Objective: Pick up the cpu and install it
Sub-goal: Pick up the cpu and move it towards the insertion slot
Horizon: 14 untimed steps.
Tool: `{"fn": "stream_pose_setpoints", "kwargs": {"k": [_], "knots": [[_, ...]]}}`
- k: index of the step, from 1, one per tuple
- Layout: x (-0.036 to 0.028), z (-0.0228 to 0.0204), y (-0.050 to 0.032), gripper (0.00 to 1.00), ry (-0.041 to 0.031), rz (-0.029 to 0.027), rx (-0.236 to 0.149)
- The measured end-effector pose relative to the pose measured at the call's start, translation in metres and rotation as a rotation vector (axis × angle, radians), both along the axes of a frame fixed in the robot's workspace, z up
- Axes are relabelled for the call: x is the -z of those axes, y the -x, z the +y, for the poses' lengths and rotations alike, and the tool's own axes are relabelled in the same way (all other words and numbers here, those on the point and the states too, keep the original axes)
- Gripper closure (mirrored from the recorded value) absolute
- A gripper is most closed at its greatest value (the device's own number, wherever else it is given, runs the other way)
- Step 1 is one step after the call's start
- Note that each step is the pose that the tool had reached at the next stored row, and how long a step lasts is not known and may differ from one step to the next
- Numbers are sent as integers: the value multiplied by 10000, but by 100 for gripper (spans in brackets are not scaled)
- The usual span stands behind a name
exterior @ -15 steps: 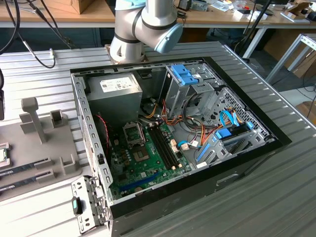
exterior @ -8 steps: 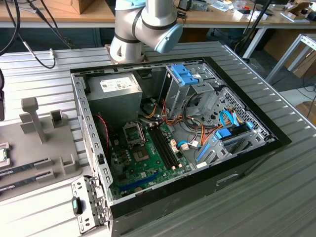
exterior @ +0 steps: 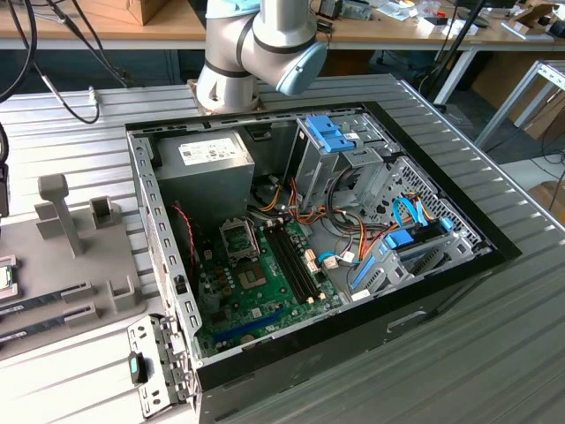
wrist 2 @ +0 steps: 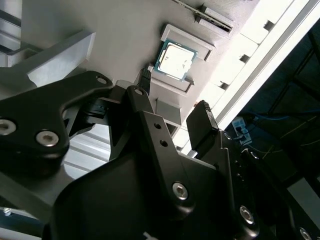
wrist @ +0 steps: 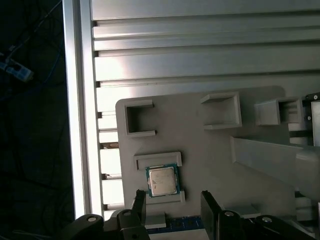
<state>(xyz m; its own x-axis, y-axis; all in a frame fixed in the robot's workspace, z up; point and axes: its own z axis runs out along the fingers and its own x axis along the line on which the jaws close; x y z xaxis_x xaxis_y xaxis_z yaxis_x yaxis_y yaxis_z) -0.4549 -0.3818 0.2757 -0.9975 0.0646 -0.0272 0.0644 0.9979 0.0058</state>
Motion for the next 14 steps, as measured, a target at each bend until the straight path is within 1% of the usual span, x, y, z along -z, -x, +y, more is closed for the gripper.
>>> {"fn": "stream_pose_setpoints", "kwargs": {"k": [14], "knots": [[51, 0, 0, 44, 0, 0, -1]]}}
